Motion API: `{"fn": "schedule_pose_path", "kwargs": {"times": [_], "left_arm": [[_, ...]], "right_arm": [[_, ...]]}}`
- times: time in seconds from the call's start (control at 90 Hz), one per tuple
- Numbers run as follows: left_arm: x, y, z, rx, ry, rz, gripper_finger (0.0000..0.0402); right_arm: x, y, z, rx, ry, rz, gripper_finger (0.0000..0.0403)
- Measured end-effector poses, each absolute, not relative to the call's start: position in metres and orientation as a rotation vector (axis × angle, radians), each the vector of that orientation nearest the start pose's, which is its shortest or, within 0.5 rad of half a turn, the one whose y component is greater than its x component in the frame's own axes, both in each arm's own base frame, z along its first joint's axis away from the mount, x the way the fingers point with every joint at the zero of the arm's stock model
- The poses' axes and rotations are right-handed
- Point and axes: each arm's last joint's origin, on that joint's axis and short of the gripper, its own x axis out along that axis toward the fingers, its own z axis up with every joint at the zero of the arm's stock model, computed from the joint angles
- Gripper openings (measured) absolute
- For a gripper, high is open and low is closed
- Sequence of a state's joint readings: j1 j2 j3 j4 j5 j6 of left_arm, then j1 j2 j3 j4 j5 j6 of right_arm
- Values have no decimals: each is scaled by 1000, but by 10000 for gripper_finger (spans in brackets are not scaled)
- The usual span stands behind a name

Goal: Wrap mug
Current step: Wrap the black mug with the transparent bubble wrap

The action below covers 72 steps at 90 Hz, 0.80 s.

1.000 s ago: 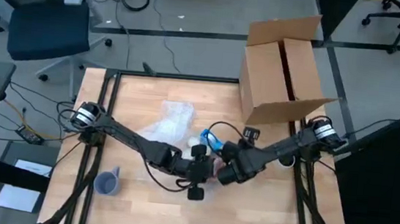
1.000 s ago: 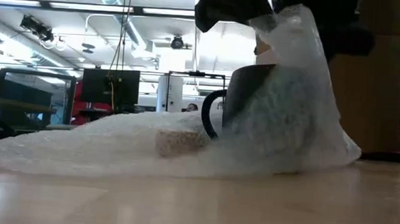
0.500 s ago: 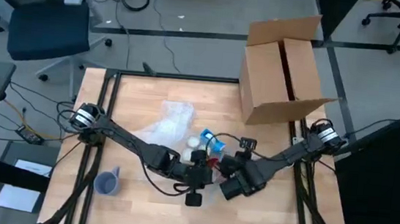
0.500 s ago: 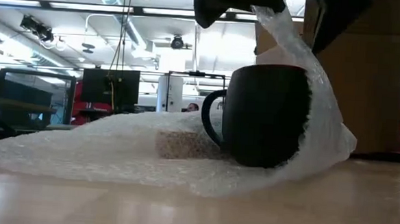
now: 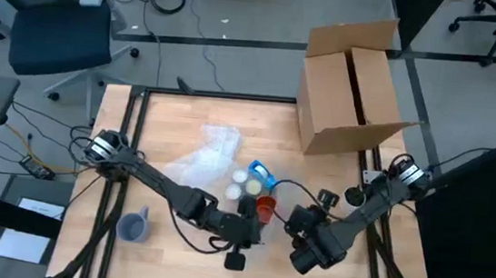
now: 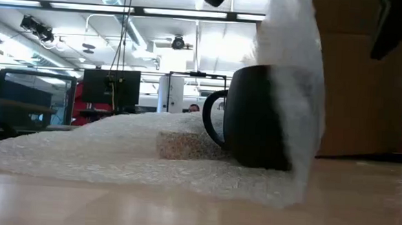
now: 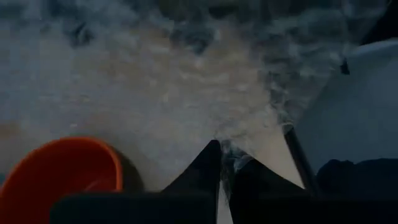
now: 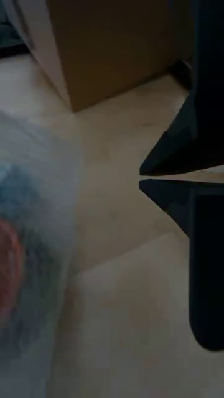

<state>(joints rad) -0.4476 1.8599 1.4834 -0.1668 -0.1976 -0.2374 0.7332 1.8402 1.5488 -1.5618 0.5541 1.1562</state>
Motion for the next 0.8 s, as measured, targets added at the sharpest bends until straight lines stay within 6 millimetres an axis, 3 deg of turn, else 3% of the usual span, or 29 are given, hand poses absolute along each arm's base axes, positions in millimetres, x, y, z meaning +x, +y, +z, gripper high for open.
{"fn": "schedule_pose_path", "kwargs": {"times": [0.222, 0.389, 0.511, 0.8], "left_arm": [[402, -187, 265, -94, 440, -197, 0], [408, -191, 252, -100, 450, -227, 0], [407, -197, 246, -102, 457, -241, 0], [400, -217, 249, -70, 413, -301, 0]], "right_arm": [[234, 221, 272, -133, 1015, -527, 0], [225, 223, 282, -154, 870, -554, 0], [228, 214, 279, -141, 879, -616, 0], [257, 179, 245, -128, 912, -717, 0]]}}
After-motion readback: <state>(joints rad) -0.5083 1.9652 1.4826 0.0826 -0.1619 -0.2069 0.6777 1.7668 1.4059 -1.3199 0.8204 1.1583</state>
